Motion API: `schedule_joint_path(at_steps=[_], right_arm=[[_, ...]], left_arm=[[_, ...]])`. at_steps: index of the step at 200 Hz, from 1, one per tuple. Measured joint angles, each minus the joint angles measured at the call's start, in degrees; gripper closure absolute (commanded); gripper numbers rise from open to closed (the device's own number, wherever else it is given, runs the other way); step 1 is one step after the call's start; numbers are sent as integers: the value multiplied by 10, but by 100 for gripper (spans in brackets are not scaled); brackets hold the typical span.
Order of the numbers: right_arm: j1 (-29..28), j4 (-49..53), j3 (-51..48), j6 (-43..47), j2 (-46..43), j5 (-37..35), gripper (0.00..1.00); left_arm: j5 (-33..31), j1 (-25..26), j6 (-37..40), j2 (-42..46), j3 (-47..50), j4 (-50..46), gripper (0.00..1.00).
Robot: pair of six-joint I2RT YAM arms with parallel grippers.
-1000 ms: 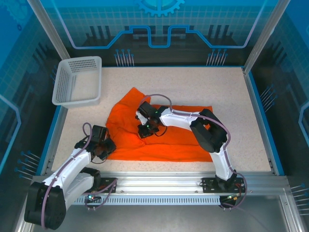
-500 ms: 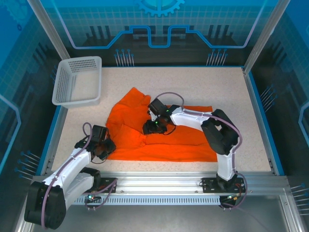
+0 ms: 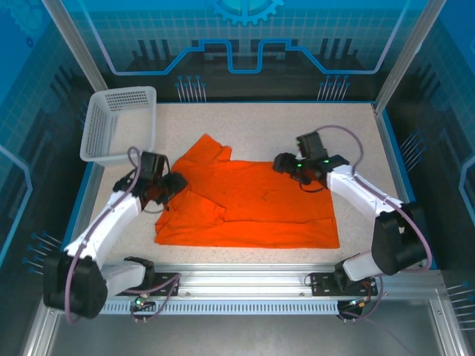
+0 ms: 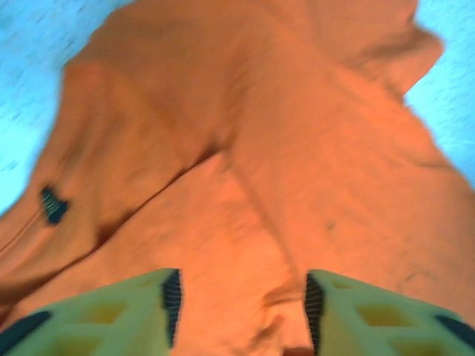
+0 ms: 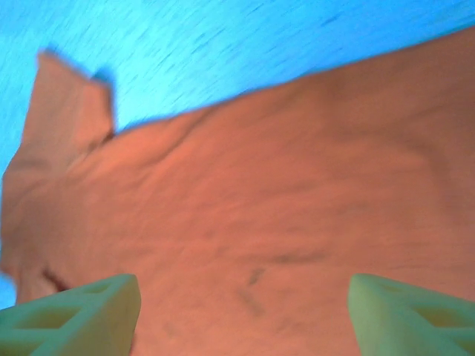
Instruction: Fold and stack the t-shirts
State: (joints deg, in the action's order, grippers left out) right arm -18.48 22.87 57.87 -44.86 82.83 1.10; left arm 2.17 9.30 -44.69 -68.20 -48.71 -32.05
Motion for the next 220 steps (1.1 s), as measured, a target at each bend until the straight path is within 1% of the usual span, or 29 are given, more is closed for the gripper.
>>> schedule_joint_path(at_steps=[12,40,51,62,82,101,117,144,161,170,187,220], right_arm=[[44,-11,-20,4,-10,-8,23],[129,-79,-82,27,-18,-7,20],[156,-90,-91,40,-13,1,22],[179,-90,-78,54,4,17,25],[203,-102,-33,76,47,38,25],[208,-129,-30,85,54,41,25],[208,-139,-26,91,64,40,27],[209,-143,2,98,114,40,28],[214,-148,4,100,135,40,29],[219,-149,4,100,142,41,29],[228,-154,4,100,149,45,30],[237,-168,4,99,151,54,30]], left_arm=[[6,0,13,-60,-55,10,35],[28,0,29,-219,-195,32,28],[36,0,37,-287,-254,42,26],[41,0,46,-345,-306,49,25],[43,0,74,-455,-419,43,26],[38,0,113,-570,-568,5,30],[25,0,150,-648,-678,-14,30],[-5,1,207,-728,-802,-62,33],[-28,2,240,-777,-883,-94,42],[-39,2,254,-798,-914,-105,45],[-49,2,274,-820,-937,-118,46],[-55,2,296,-841,-938,-144,48]])
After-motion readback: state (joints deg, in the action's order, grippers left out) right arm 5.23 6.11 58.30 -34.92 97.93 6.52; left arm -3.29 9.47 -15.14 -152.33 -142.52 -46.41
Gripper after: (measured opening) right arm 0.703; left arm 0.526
